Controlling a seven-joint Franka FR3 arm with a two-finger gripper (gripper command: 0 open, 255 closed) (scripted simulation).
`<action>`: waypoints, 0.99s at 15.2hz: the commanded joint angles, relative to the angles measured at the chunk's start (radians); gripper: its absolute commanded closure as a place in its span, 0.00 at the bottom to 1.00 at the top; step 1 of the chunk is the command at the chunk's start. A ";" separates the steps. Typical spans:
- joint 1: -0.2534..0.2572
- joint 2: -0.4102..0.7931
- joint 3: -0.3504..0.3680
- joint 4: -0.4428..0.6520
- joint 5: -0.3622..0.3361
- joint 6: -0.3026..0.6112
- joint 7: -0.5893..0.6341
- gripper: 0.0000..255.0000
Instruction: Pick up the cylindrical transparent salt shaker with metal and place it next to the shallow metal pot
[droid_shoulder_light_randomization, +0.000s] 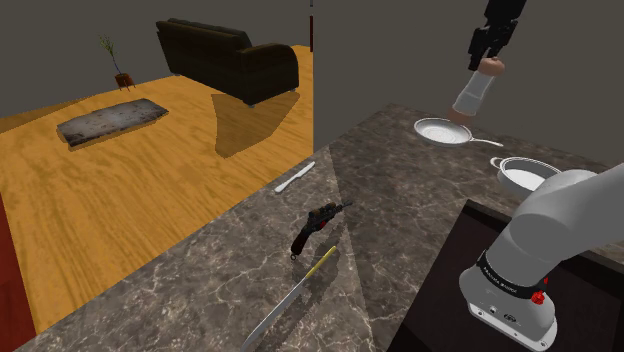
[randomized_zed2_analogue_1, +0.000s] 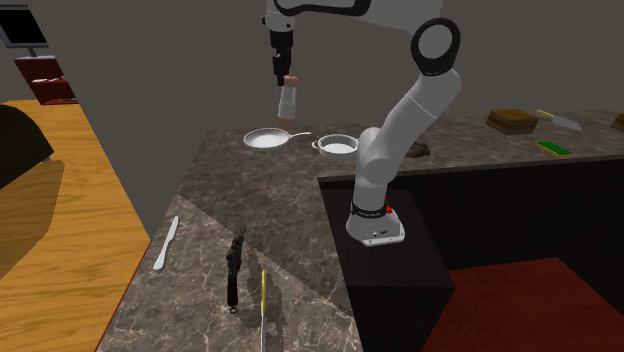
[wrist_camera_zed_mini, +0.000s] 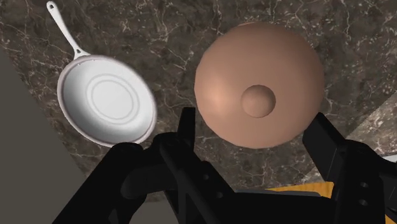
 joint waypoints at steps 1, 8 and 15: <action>-0.004 0.041 -0.051 0.043 -0.009 0.009 -0.057 1.00; -0.002 0.222 -0.231 0.215 0.018 0.048 -0.250 1.00; -0.010 0.391 -0.371 0.336 0.103 0.091 -0.407 1.00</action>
